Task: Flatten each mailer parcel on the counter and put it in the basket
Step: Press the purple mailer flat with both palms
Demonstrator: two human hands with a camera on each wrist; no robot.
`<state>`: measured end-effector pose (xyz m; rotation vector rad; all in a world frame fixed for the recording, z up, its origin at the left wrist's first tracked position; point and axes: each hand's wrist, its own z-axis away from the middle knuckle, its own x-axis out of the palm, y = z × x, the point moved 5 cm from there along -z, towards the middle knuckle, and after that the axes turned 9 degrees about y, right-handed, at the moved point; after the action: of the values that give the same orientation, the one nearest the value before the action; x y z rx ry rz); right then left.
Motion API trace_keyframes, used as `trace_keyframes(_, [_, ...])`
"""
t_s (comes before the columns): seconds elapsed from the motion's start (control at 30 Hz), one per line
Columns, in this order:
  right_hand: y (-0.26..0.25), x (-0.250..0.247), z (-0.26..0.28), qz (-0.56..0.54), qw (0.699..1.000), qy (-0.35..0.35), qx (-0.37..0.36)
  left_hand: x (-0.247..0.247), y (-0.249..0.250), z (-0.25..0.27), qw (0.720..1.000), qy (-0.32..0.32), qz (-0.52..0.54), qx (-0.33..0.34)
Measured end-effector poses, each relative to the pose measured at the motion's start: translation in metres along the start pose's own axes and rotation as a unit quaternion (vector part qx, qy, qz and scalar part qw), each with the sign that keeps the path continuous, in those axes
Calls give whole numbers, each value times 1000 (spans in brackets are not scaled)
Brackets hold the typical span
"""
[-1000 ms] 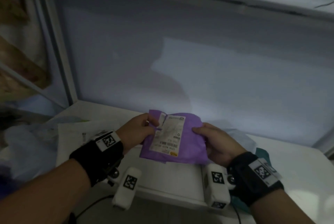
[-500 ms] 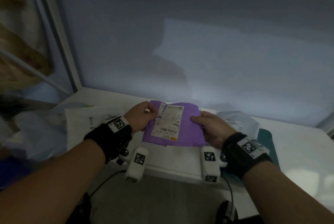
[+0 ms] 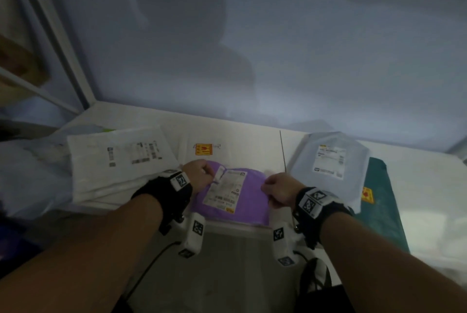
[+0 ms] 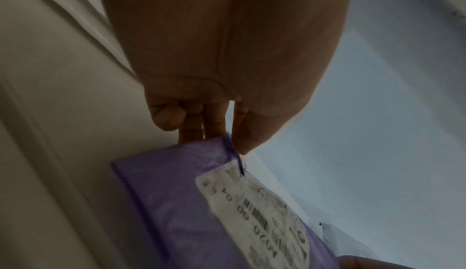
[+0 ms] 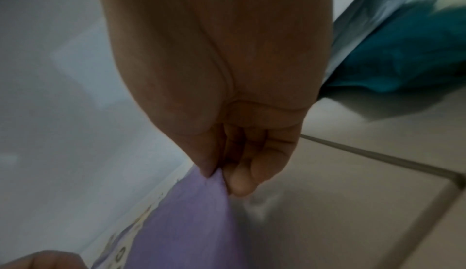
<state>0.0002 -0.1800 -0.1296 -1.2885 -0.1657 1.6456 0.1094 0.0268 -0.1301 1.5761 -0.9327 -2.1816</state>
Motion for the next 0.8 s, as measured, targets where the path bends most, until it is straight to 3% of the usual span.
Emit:
trace_keyframes(0.27, [1,3,9,63,997,53,8,2,-2,13,996,-2,-86,39])
trace_keyframes(0.43, [-11,-4,22,160,977,140,-31,-13,7,20,984,-1,-162,68])
trace_keyframes(0.53, [-24,7,28,223,953,171,-111,-13,20,23,973,25,-205,103])
trace_keyframes(0.67, [-28,44,27,189,940,191,-210,21,30,25,967,2,-195,164])
trace_keyframes(0.8, [-12,79,13,234,925,186,-235,61,17,15,940,-31,-252,228])
